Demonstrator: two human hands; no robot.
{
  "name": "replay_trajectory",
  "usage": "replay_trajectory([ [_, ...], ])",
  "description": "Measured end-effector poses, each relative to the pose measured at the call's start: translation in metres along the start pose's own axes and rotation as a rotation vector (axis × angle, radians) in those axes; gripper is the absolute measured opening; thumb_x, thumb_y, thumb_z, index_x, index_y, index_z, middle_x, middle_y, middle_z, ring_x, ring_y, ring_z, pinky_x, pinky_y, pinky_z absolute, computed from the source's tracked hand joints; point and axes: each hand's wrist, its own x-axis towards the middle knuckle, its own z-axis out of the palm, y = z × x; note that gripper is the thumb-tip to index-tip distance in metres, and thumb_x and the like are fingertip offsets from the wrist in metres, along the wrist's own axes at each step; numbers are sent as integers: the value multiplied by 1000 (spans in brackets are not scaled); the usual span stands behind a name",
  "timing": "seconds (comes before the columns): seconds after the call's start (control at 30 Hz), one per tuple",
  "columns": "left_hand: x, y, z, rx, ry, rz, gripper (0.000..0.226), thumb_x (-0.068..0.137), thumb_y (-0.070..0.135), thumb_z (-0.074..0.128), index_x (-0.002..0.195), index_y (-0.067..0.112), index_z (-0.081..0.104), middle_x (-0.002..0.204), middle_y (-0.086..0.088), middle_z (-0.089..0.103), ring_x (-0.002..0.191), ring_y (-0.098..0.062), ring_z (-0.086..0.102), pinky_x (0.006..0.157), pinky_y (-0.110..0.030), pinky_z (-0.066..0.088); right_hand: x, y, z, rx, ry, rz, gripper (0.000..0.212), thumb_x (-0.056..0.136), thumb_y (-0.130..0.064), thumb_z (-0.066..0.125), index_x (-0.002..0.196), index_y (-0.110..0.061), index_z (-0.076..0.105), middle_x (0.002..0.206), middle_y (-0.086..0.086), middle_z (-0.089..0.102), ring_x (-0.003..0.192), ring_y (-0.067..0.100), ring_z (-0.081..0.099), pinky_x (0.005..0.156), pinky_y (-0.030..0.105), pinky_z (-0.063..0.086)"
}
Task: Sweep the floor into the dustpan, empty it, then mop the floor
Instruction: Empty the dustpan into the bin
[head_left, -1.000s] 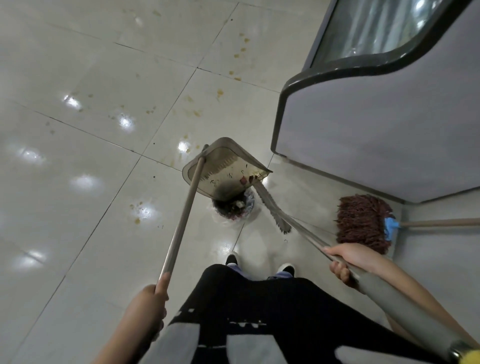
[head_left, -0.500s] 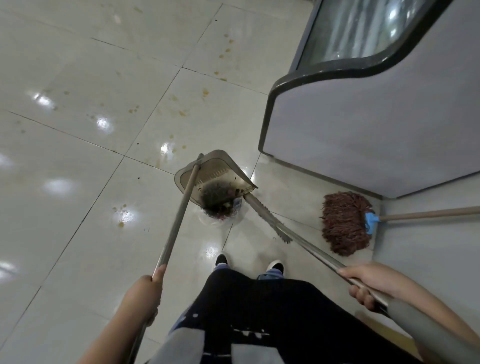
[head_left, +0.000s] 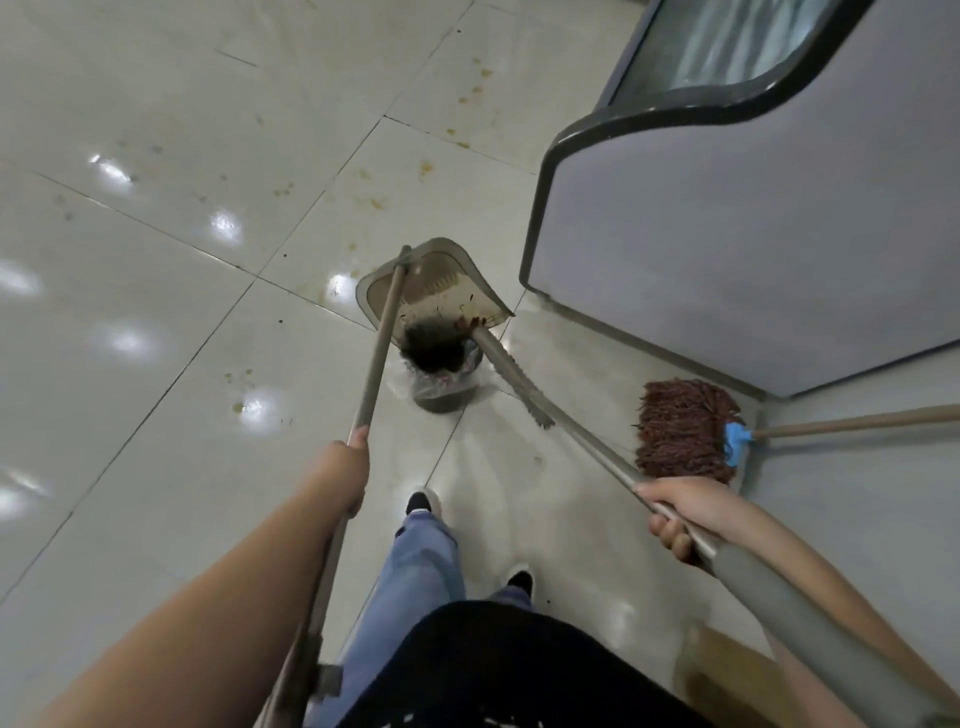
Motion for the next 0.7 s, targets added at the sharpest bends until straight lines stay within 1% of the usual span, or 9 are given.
replay_trajectory([
  [0.1, -4, 5, 9, 74, -13, 15, 67, 97, 51, 21, 99, -7, 55, 31, -10, 49, 43, -24, 53, 69, -38, 51, -7, 2, 1, 13, 11, -58, 36, 100, -24, 42, 67, -8, 38, 29, 0, 37, 17, 3, 28, 23, 5, 22],
  [0.17, -6, 4, 9, 88, -37, -7, 63, 99, 48, 22, 104, -5, 57, 23, -6, 43, 40, -23, 49, 63, -36, 48, -15, 8, 1, 44, 8, -89, 30, 100, -22, 43, 72, -10, 40, 30, 0, 37, 18, 2, 28, 24, 4, 23],
  [0.2, -7, 1, 8, 78, -43, -20, 62, 99, 46, 23, 101, -5, 58, 22, -5, 41, 40, -24, 48, 65, -39, 50, -20, 12, 3, 60, 9, -103, 28, 99, -21, 44, 74, -11, 41, 30, 0, 37, 18, 2, 28, 24, 4, 23],
  [0.27, -11, -9, 2, 36, -54, -54, 64, 99, 48, 27, 79, -5, 56, 20, -4, 36, 42, -25, 44, 76, -45, 52, -32, 21, 8, 78, 9, -120, 25, 99, -20, 45, 75, -14, 41, 32, 0, 38, 19, 2, 28, 25, 4, 24],
  [0.3, -13, -15, -1, 17, -57, -60, 62, 99, 47, 29, 76, -5, 54, 19, -3, 34, 44, -25, 42, 71, -43, 52, -37, 26, 12, 87, 10, -129, 25, 99, -19, 45, 75, -14, 41, 34, 1, 38, 19, 2, 28, 25, 4, 24],
  [0.4, -17, -26, -9, -39, -51, -45, 54, 99, 44, 31, 76, -1, 48, 17, 0, 33, 46, -24, 40, 49, -26, 35, -44, 42, 25, 91, 33, -161, 22, 98, -16, 47, 76, -15, 43, 46, 5, 35, 19, 3, 29, 26, 5, 25],
  [0.5, -20, -36, -19, -93, -19, -29, 55, 99, 44, 30, 66, 2, 43, 23, -4, 38, 45, -22, 38, 49, -27, 30, -44, 55, 39, 110, 44, -156, 20, 98, -15, 48, 77, -15, 44, 43, 4, 36, 20, 4, 29, 27, 5, 26],
  [0.6, -18, -47, -29, -116, -1, -11, 53, 99, 44, 30, 66, 4, 42, 43, -12, 42, 46, -22, 37, 48, -27, 30, -40, 62, 52, 138, 59, -149, 20, 98, -14, 47, 78, -14, 45, 37, 3, 37, 19, 4, 29, 27, 6, 26],
  [0.7, -16, -54, -37, -113, -1, -13, 54, 99, 44, 30, 66, 3, 42, 32, -8, 41, 45, -22, 38, 49, -27, 31, -34, 63, 68, 181, 30, -103, 21, 99, -18, 45, 79, -11, 43, 31, 1, 38, 19, 3, 29, 25, 7, 25],
])
